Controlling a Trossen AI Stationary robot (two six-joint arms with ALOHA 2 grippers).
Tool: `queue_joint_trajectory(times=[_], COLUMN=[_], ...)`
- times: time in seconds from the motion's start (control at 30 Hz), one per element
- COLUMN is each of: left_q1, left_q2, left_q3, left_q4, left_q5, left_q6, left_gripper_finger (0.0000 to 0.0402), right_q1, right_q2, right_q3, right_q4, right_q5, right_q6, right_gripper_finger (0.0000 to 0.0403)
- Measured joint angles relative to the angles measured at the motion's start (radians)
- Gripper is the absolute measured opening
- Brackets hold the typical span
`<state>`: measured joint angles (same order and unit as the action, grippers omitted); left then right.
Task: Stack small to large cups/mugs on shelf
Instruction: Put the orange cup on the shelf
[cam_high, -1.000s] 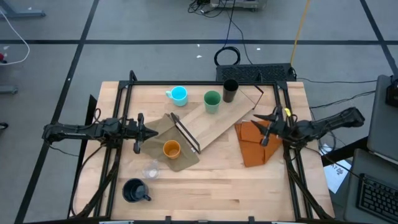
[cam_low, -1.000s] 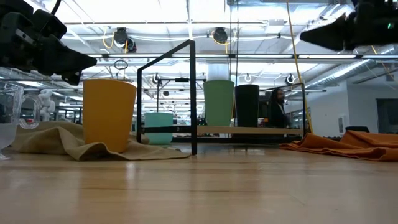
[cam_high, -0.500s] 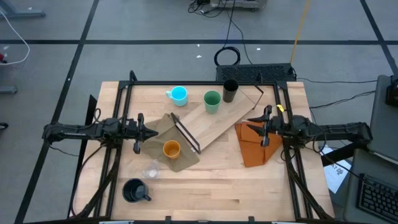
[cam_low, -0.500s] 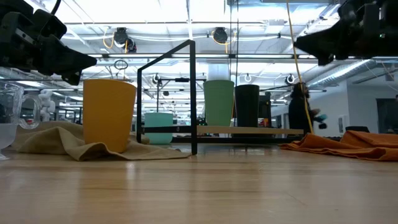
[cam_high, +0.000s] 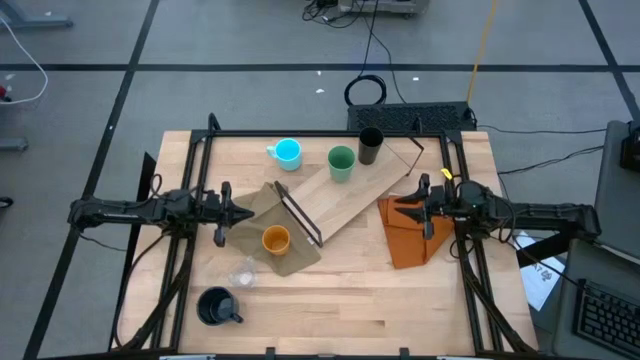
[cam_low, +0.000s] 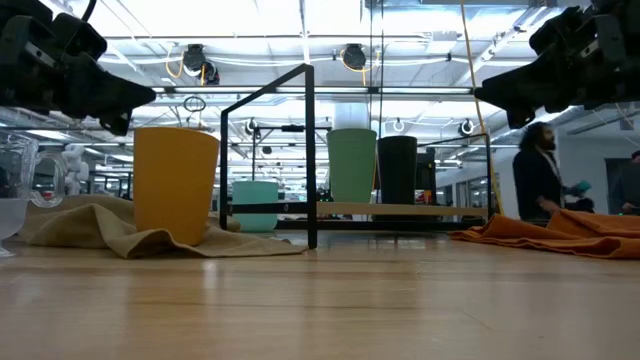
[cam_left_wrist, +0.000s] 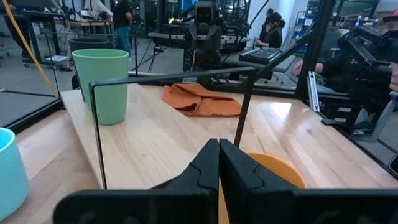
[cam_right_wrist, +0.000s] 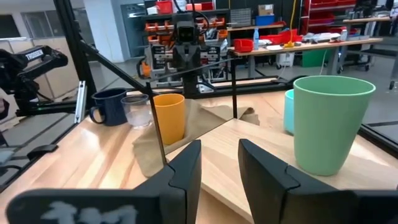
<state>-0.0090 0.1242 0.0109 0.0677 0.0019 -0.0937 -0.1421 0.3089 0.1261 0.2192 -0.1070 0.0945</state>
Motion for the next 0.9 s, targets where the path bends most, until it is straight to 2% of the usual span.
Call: queue_joint_trajectory(times=[0.23, 0.33, 0.4, 0.53, 0.67, 0.77, 0.9], left_q1=[0.0, 0.0, 0.0, 0.0, 0.0, 0.0, 0.0], left_q2=[0.0, 0.0, 0.0, 0.0, 0.0, 0.0, 0.0], left_q3=[0.0, 0.0, 0.0, 0.0, 0.0, 0.0, 0.0], left_q4=[0.079, 0.102, 0.105, 0.118, 0.218, 0.328, 0.392], left_q5=[0.094, 0.106, 0.088, 0.027, -0.037, -0.08, -0.072], left_q6=[0.009, -0.023, -0.078, -0.135, -0.147, -0.147, -0.158], left_gripper_finger=[0.0011, 0.0027, 0.0055, 0.0139, 0.0207, 0.0235, 0.0251], right_q1=[0.0, 0.0, 0.0, 0.0, 0.0, 0.0, 0.0], right_q2=[0.0, 0.0, 0.0, 0.0, 0.0, 0.0, 0.0], right_q3=[0.0, 0.0, 0.0, 0.0, 0.0, 0.0, 0.0], right_q4=[0.0, 0.0, 0.0, 0.0, 0.0, 0.0, 0.0], right_q5=[0.0, 0.0, 0.0, 0.0, 0.0, 0.0, 0.0], right_q6=[0.007, 0.017, 0.017, 0.015, 0.015, 0.014, 0.014], right_gripper_finger=[0.0096, 0.0096, 0.0096, 0.0096, 0.0096, 0.0096, 0.0096])
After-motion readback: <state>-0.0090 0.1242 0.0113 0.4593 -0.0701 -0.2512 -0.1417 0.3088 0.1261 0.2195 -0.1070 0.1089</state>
